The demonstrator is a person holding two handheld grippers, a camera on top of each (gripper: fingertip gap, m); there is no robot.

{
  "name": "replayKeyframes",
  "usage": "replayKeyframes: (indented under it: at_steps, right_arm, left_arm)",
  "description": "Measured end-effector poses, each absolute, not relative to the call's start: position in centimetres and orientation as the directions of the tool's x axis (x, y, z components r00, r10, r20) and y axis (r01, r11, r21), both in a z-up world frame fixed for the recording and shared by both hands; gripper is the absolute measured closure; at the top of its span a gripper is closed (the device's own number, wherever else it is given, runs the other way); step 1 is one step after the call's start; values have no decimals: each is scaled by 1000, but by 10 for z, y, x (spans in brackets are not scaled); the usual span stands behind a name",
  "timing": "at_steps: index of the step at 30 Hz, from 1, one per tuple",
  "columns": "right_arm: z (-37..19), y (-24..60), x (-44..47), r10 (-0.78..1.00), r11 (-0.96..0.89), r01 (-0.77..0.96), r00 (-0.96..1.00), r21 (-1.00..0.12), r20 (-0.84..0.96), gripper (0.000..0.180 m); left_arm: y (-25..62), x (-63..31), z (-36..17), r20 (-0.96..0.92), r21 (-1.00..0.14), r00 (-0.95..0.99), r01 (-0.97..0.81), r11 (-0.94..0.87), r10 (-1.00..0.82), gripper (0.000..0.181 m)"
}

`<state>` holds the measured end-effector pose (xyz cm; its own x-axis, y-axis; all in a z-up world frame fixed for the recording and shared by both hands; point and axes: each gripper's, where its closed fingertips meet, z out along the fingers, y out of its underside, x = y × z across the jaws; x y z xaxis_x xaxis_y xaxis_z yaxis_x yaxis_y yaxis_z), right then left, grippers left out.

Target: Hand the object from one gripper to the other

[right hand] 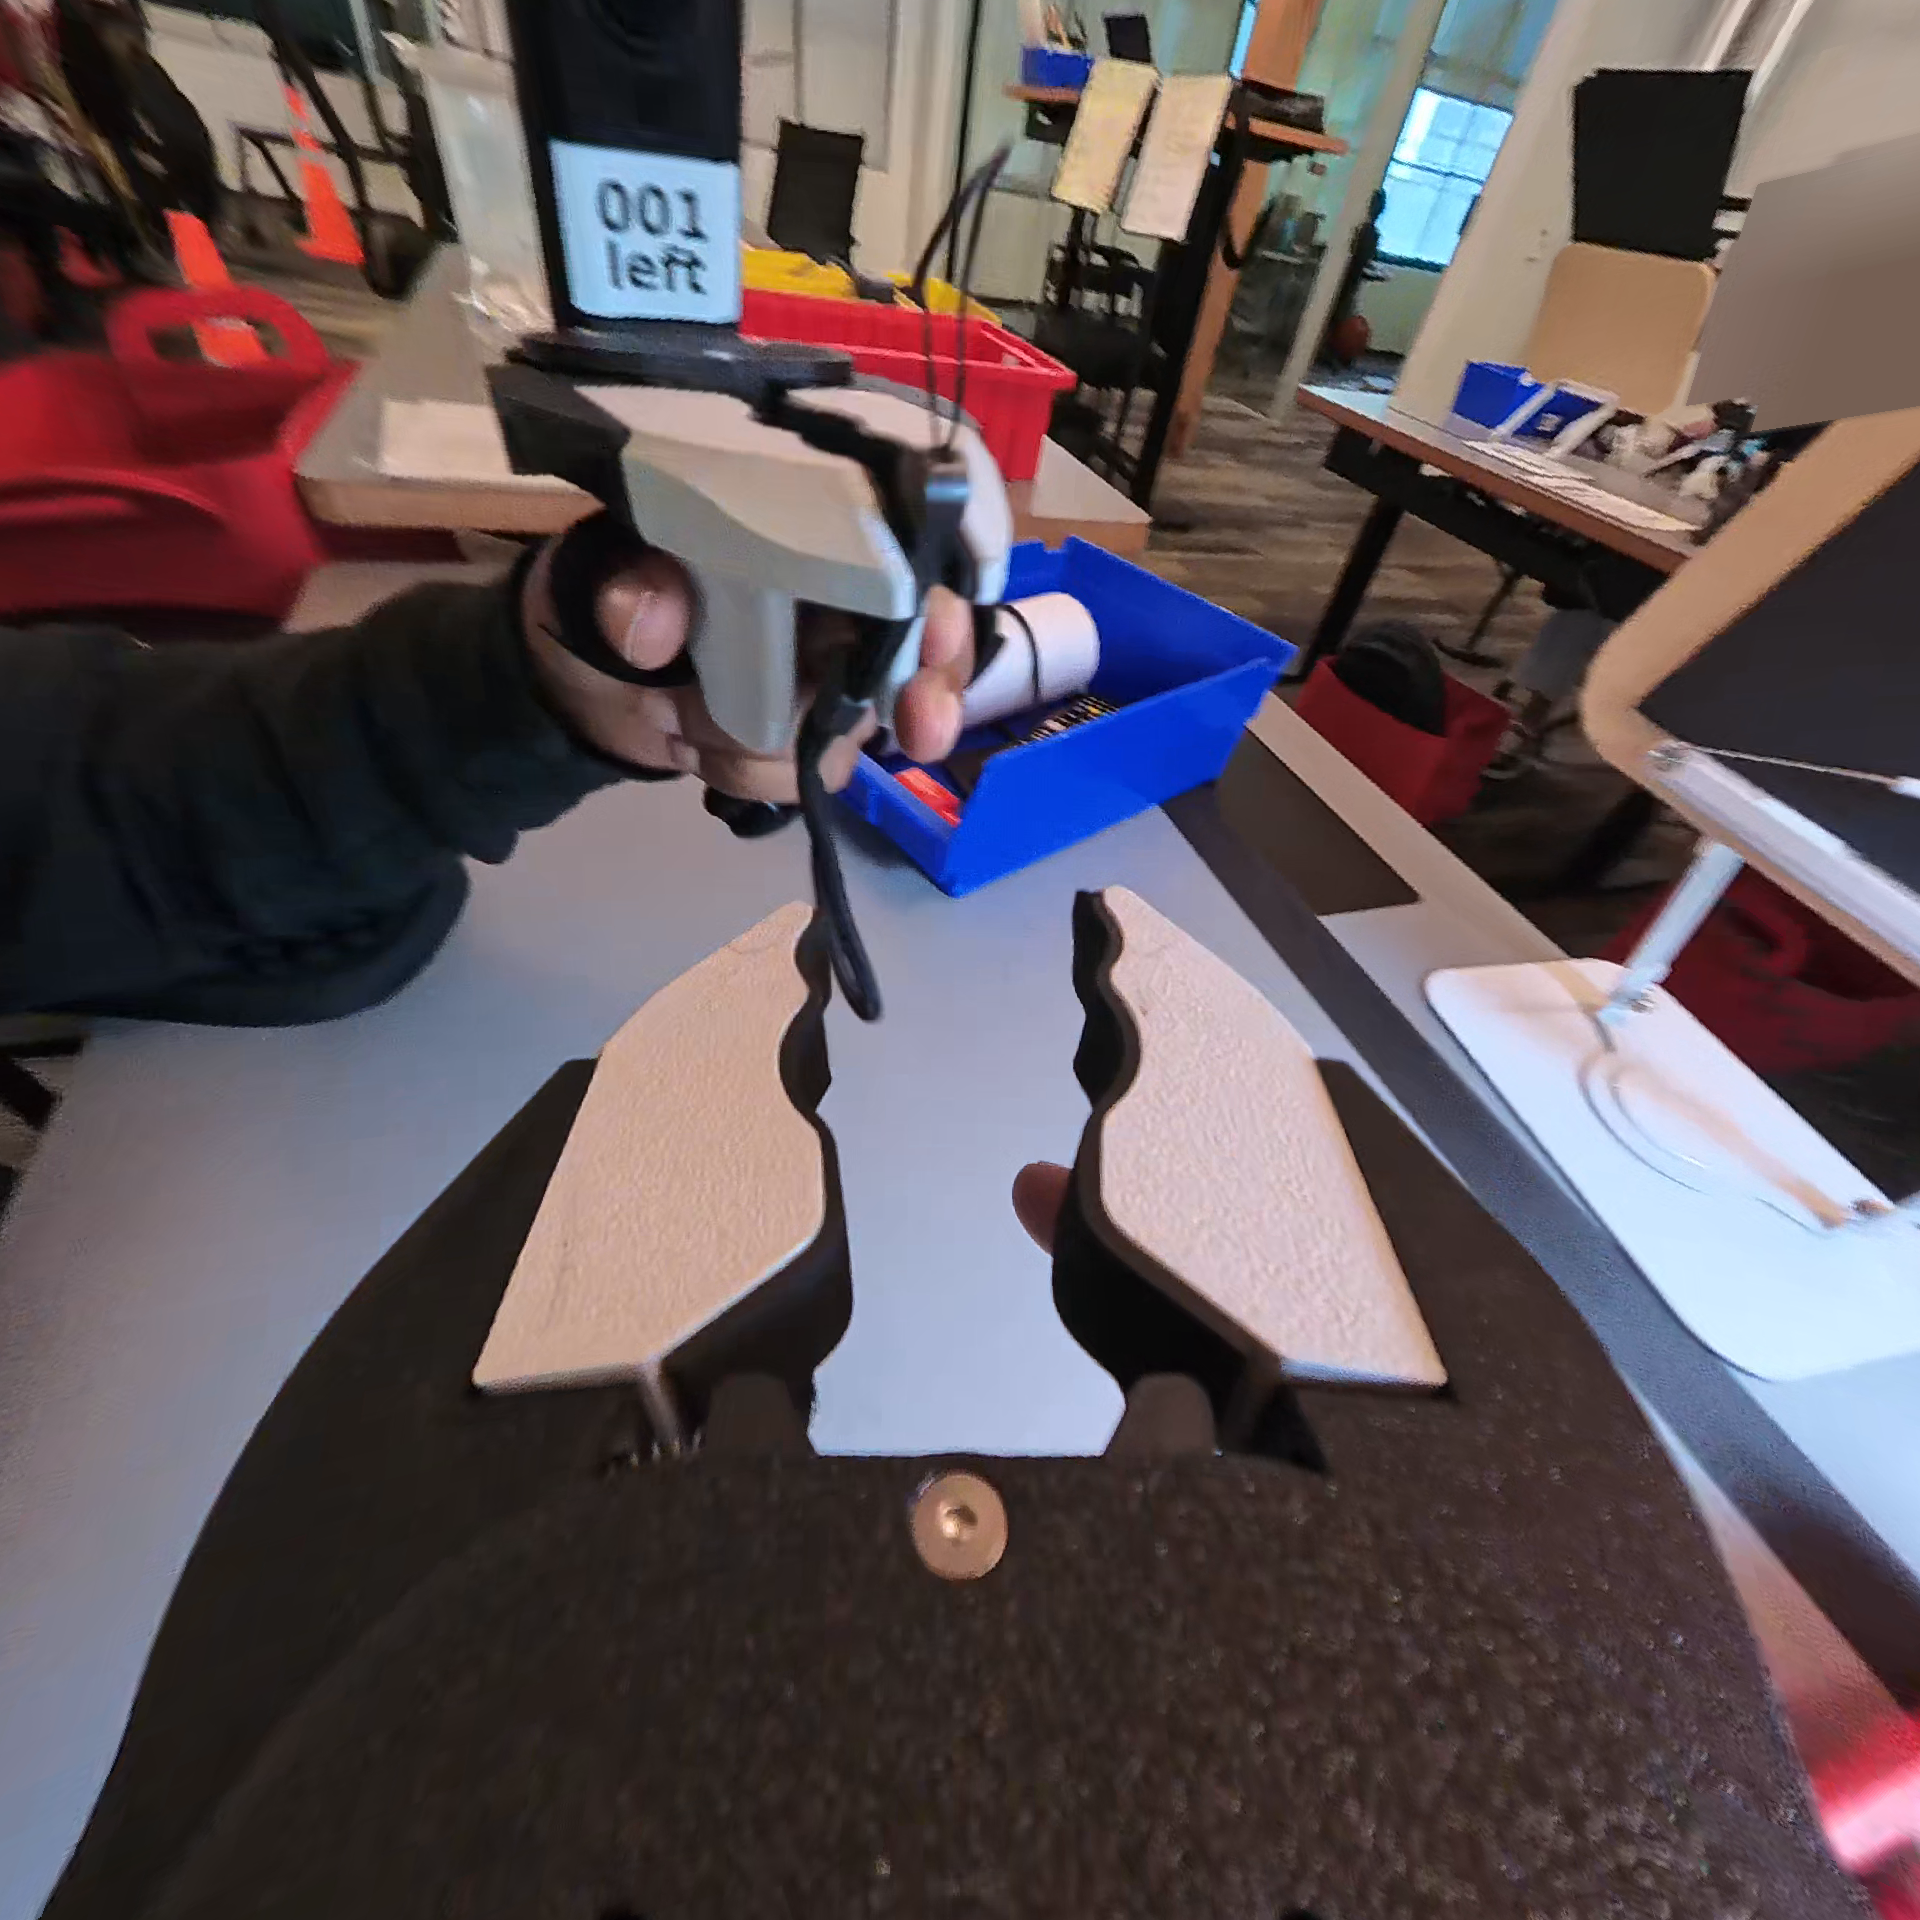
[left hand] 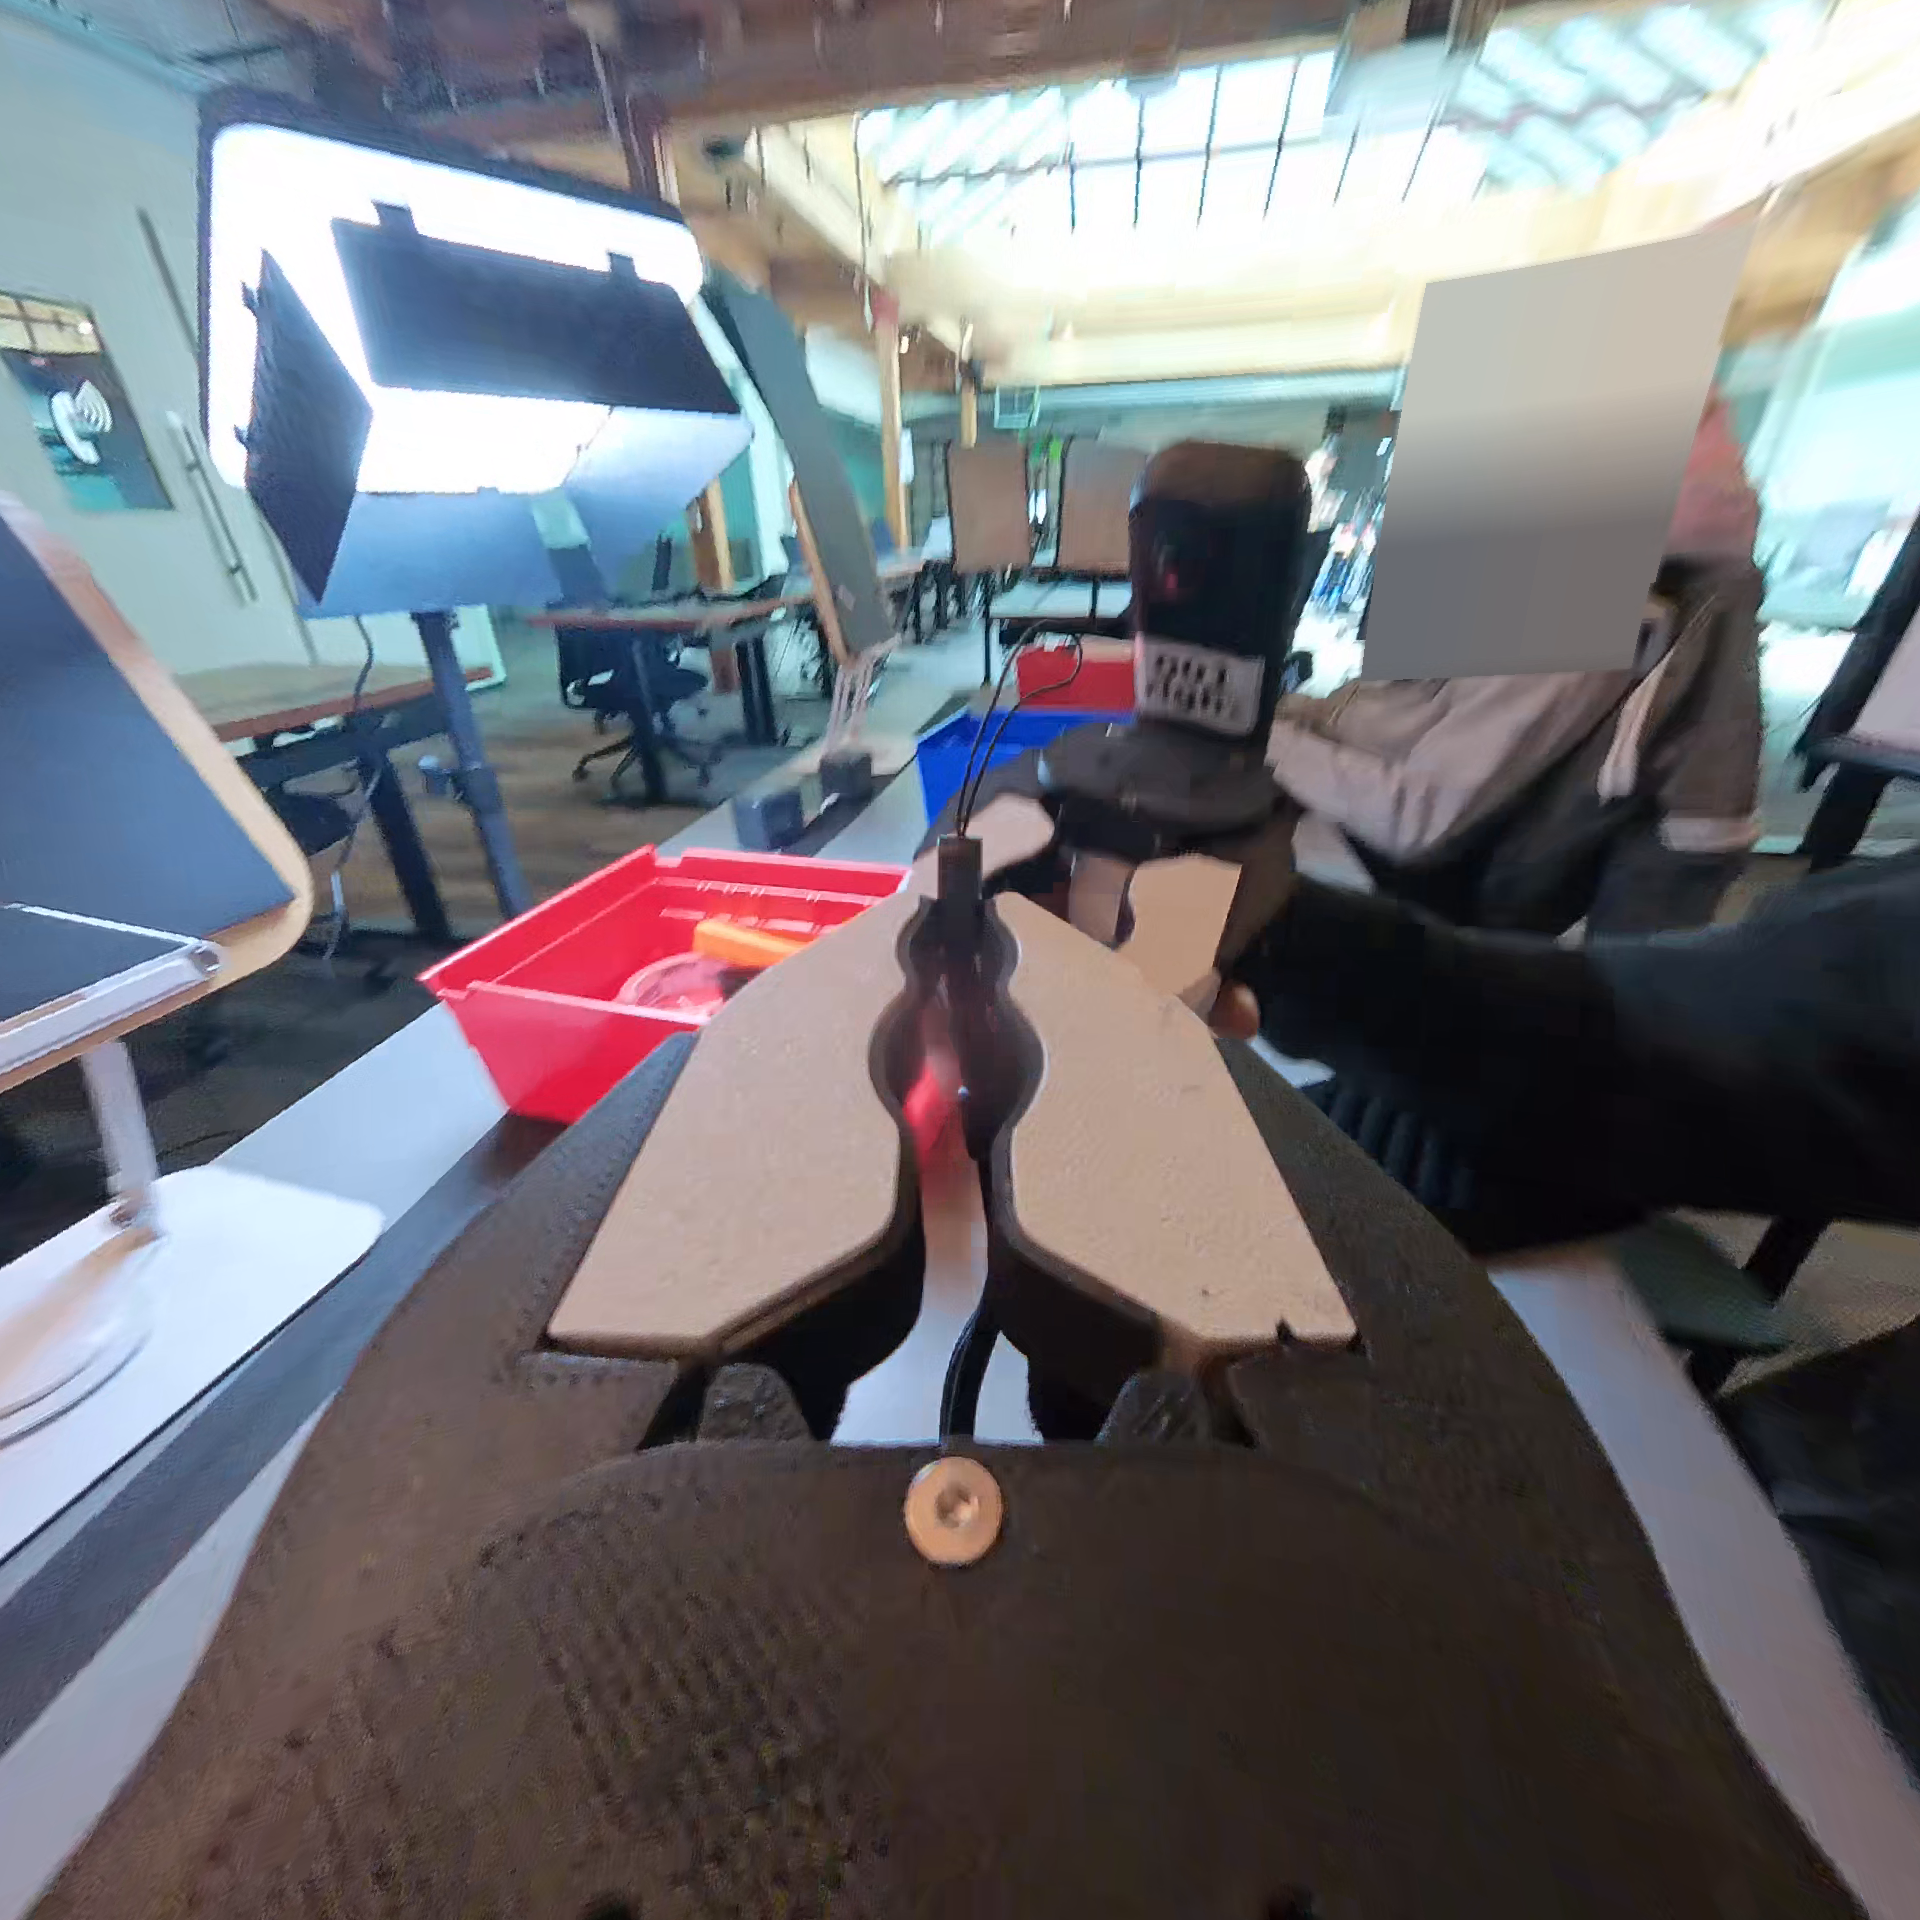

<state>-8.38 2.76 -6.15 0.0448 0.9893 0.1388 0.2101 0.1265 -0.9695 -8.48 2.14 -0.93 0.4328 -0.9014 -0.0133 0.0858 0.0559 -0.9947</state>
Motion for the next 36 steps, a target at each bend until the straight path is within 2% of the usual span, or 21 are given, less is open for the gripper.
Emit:
replayKeyframes:
  at_steps: [3, 6, 9, 12, 14, 19, 22, 24, 29, 31, 36]
  right_arm:
    - [-64, 9, -99, 994, 107, 169, -15, -980, 106, 138]
    - [-59, 2, -105, 996, 89, 113, -22, -990, 87, 150]
    - [-49, 1, -102, 999, -5, 39, -52, -999, -7, 161]
    - [-41, 2, -100, 993, -100, -10, -69, -995, -99, 162]
    - [-43, 5, -101, 993, -111, -8, -51, -994, -111, 173]
    - [-43, 7, -96, 996, -75, 23, -48, -997, -76, 174]
    - [-30, 9, -86, 994, -86, -11, -64, -996, -85, 174]
    - [-23, 10, -80, 994, -91, -32, -70, -995, -89, 174]
    - [-20, 7, -77, 988, -121, -29, -100, -992, -118, 174]
    - [-21, 6, -78, 986, -132, -26, -105, -991, -129, 174]
    - [-17, 9, -76, 985, -144, -49, -102, -988, -138, 173]
  left_arm:
    - [18, -76, -7, 31, -989, 402, 147, 31, -915, 173]
    - [18, -72, -8, 21, -987, 405, 151, 44, -914, 173]
    - [20, -74, -8, 23, -987, 418, 152, 45, -908, 173]
    - [20, -71, -11, 9, -989, 422, 136, 54, -906, 173]
    - [19, -68, -12, 11, -989, 413, 138, 51, -910, 173]
    - [18, -71, -12, 21, -991, 395, 132, 34, -919, 173]
    - [13, -76, -14, 52, -995, 342, 102, -18, -938, 160]
    - [11, -77, -19, 56, -997, 319, 69, -36, -946, 157]
    - [6, -65, -39, 0, -998, 291, -61, -19, -957, 163]
    - [7, -61, -42, -15, -997, 298, -76, -9, -954, 177]
    - [9, -62, -39, 0, -998, 304, -62, -20, -953, 178]
